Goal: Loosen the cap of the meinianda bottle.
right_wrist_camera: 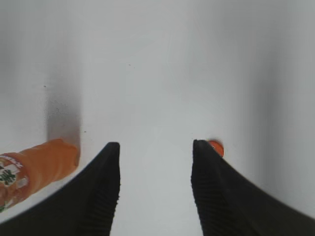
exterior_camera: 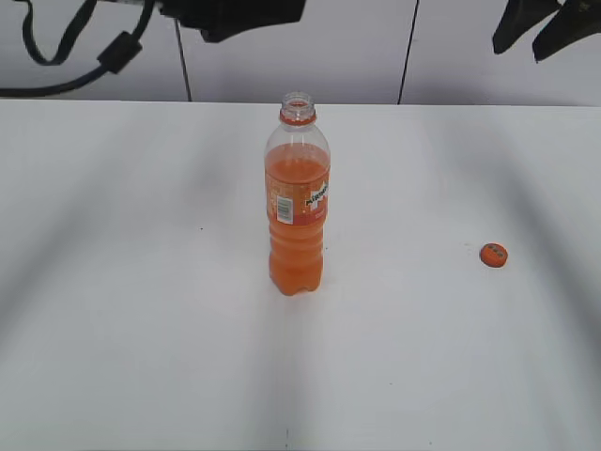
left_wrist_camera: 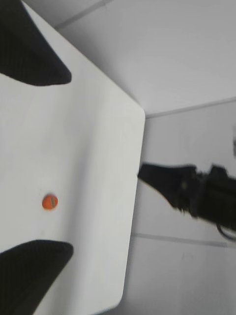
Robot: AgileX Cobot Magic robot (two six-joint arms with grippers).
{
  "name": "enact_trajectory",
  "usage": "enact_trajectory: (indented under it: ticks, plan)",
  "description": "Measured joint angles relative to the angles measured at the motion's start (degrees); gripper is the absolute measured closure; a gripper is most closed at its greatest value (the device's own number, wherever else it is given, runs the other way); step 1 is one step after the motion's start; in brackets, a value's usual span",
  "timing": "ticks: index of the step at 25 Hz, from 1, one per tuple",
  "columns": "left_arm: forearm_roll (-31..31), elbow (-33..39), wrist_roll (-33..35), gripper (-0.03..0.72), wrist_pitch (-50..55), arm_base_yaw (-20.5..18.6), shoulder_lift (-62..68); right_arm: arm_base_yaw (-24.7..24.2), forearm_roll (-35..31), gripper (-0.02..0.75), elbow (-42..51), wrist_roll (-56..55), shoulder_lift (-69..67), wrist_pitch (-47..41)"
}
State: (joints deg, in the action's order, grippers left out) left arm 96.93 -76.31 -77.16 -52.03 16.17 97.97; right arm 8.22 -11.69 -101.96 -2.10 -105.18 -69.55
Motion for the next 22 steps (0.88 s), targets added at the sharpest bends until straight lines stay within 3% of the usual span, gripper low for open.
enact_trajectory:
  ticks: [6, 11, 16, 18, 20, 22]
  plan:
    - [7.07, 0.00, -6.85, 0.090, 25.03, -0.12, -5.59, 0.00, -1.34, 0.380, -1.71, 0.06, 2.58, -0.07]
    - [6.40, 0.05, -9.63, 0.090, 48.14, -0.12, -7.51, 0.00, -1.41, 0.380, -1.78, 0.06, 4.42, -0.12]
    - [-12.39, 1.68, -6.92, 0.095, 70.20, -0.12, -7.33, 0.00, -1.66, 0.381, -1.80, 0.06, 6.19, -0.12]
    - [-26.11, 1.81, 2.68, 0.095, 76.50, -0.28, -6.98, 0.00, -1.79, 0.381, -1.80, 0.06, 6.93, -0.12]
    - [-43.61, 1.97, 16.07, 0.095, 80.34, -0.28, -6.91, 0.00, -1.91, 0.381, -1.80, 0.06, 7.46, -0.12]
    - [-56.56, 2.10, 28.58, 0.096, 83.09, -0.28, -6.91, 0.00, -1.91, 0.381, -1.80, 0.11, 7.99, -0.17]
